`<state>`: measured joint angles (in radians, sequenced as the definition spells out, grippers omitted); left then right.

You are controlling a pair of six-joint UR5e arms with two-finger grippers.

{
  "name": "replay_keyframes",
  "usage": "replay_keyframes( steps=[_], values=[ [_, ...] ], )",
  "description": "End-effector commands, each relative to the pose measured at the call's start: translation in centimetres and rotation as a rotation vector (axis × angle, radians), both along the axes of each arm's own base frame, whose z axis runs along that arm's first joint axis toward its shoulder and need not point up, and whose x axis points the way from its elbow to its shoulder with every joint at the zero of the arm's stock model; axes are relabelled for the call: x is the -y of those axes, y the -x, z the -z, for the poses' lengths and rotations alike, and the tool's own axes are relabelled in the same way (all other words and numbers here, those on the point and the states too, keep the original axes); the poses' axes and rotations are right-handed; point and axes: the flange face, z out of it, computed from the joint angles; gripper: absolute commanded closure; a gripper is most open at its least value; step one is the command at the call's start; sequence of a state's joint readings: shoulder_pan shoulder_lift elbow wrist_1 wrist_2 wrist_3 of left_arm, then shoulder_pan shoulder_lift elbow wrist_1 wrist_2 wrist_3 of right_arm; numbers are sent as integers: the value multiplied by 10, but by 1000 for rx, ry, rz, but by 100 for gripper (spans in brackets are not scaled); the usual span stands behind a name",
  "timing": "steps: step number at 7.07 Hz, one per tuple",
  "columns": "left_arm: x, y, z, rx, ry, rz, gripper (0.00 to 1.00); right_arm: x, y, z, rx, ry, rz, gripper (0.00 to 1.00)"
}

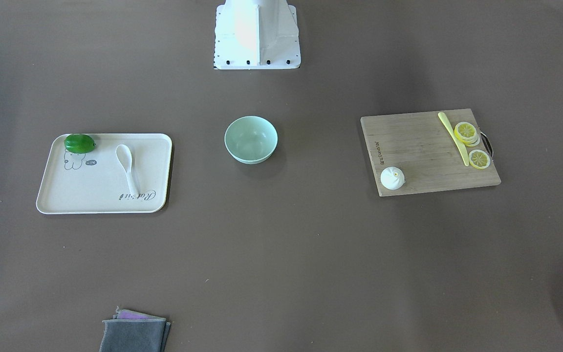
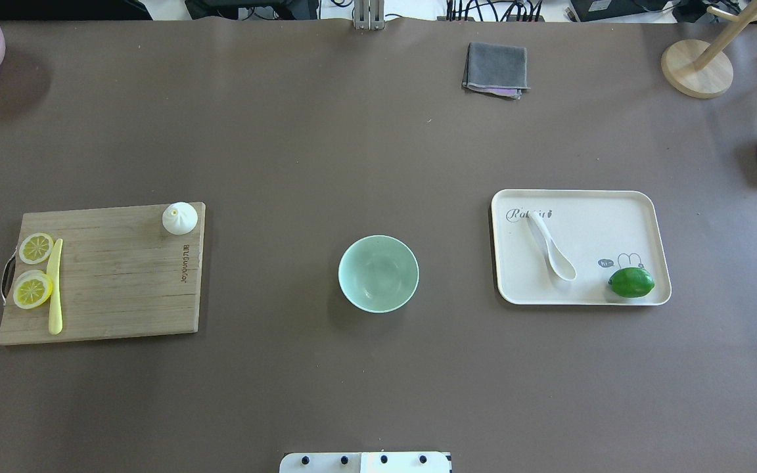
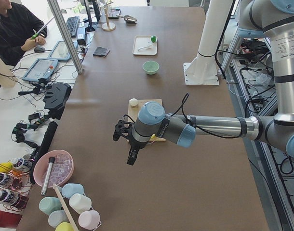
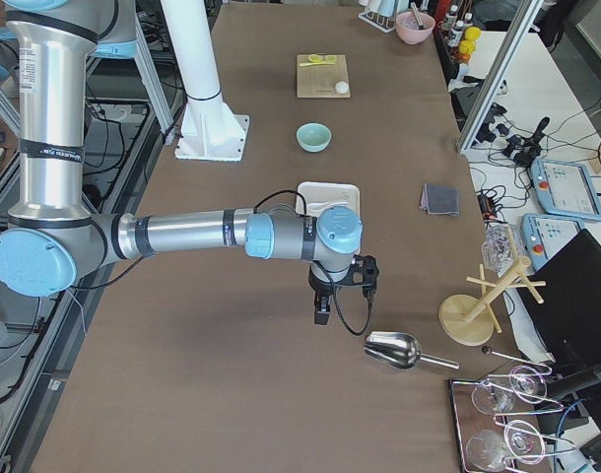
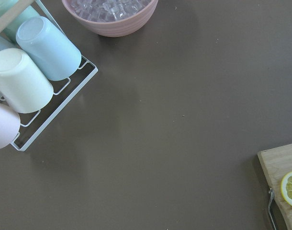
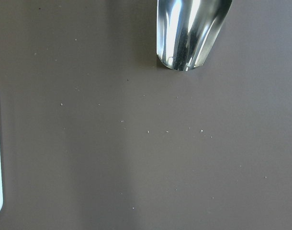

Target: Put spoon and bun in bowl

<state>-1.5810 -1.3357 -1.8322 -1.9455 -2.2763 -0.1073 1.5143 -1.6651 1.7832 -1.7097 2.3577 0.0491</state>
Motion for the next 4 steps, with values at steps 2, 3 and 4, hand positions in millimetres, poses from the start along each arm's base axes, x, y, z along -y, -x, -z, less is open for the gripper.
replay_keyframes(
  steps=[2,3,4],
  values=[
    [-1,-1,0,-10,4,-2,2,1,0,3,0,-7,0,0],
    [-1,-1,-1,-10,7,-1,2,0,0,2,0,-4,0,0],
    [-2,-1,-4,-10,13,-2,2,0,0,1,-1,-4,0,0]
  ],
)
